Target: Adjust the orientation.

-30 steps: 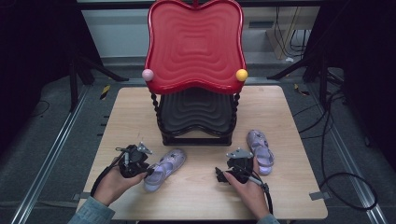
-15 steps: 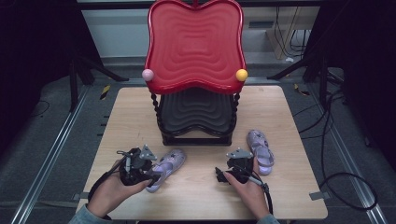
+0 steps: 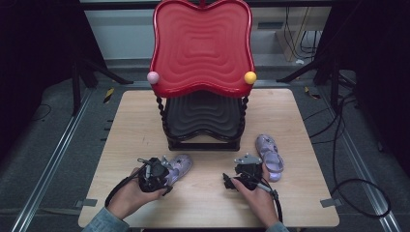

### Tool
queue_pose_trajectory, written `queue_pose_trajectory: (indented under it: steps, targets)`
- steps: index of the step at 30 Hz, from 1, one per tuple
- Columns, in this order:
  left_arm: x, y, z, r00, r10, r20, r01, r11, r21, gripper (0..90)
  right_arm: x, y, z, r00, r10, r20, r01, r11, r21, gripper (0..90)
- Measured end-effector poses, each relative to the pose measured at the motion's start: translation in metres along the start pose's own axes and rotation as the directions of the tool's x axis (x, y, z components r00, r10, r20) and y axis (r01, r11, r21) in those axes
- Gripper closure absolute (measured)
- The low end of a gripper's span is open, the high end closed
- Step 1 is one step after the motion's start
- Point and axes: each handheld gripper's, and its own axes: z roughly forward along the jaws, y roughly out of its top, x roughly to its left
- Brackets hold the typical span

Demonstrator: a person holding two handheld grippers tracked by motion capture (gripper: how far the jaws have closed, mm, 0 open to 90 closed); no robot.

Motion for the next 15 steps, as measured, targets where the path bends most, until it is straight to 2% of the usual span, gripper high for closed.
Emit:
queue_pose_trajectory:
  steps: [8,15]
  targets:
    - [0.0,0.002,0.009,0.9997,-0.003,0.025,0.003,0.9997,0.022,74.6,0.0,0.0,0.0,1.0,0.001,-0.003,-0.001,1.0,0.0,2.4]
    - [0.003,0.001,0.011,0.9996,-0.016,0.023,0.016,0.9995,0.026,80.9,0.0,0.0,0.0,1.0,-0.002,-0.003,0.002,1.0,-0.001,2.4]
